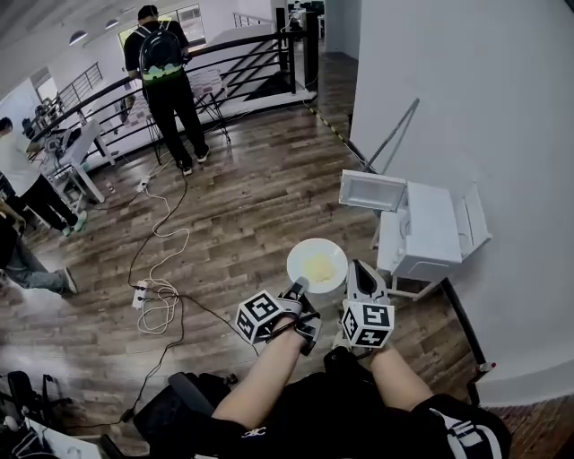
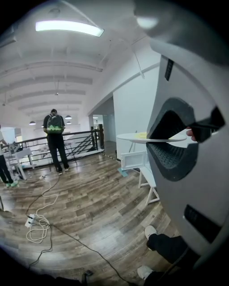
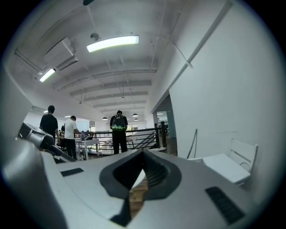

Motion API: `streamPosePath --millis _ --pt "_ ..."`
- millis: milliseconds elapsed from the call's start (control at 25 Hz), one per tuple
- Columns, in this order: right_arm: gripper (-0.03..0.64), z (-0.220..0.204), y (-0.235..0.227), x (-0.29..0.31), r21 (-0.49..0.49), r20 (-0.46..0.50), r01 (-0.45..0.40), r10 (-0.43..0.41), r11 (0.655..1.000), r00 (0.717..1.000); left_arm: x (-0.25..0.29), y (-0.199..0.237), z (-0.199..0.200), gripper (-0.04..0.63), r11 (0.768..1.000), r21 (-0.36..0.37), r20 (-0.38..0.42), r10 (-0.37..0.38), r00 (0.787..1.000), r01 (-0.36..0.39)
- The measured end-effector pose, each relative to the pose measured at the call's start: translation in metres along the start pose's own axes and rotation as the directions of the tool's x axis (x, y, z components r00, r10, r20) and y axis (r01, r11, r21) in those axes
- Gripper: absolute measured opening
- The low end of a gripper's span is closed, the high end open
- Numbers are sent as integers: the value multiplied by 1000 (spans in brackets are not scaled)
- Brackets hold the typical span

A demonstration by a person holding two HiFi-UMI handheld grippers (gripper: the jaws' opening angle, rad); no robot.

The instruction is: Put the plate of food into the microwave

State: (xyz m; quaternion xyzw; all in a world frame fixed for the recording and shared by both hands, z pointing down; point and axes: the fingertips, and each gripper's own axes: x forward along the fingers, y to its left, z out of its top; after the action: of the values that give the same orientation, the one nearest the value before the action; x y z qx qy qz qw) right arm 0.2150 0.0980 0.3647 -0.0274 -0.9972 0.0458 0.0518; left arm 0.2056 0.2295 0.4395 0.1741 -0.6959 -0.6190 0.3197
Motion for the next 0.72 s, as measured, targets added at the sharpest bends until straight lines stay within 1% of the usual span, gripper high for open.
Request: streamPosePath --millis 200,280,360,440,600,720 --pt "6 12 -52 66 11 26 -7 7 1000 1000 77 -17 13 11 1000 17 20 2 1000 -2" --pt "6 26 -80 91 13 38 0 -1 1000 999 114 -34 10 11 999 32 3 -1 1000 1" --pt "6 39 -108 110 14 56 7 -8 1000 998 150 -52 6 11 998 63 -14 -8 1000 9" --pt "6 46 -138 127 21 62 20 -21 1000 998 185 -67 1 11 997 81 -24 -16 1000 18" --pt "6 45 -192 163 65 36 43 -45 997 998 249 -82 -13 11 997 77 -52 -15 999 19" --pt "6 45 -213 183 71 27 37 -39 997 999 282 -82 -28 11 998 52 -73 -18 997 22"
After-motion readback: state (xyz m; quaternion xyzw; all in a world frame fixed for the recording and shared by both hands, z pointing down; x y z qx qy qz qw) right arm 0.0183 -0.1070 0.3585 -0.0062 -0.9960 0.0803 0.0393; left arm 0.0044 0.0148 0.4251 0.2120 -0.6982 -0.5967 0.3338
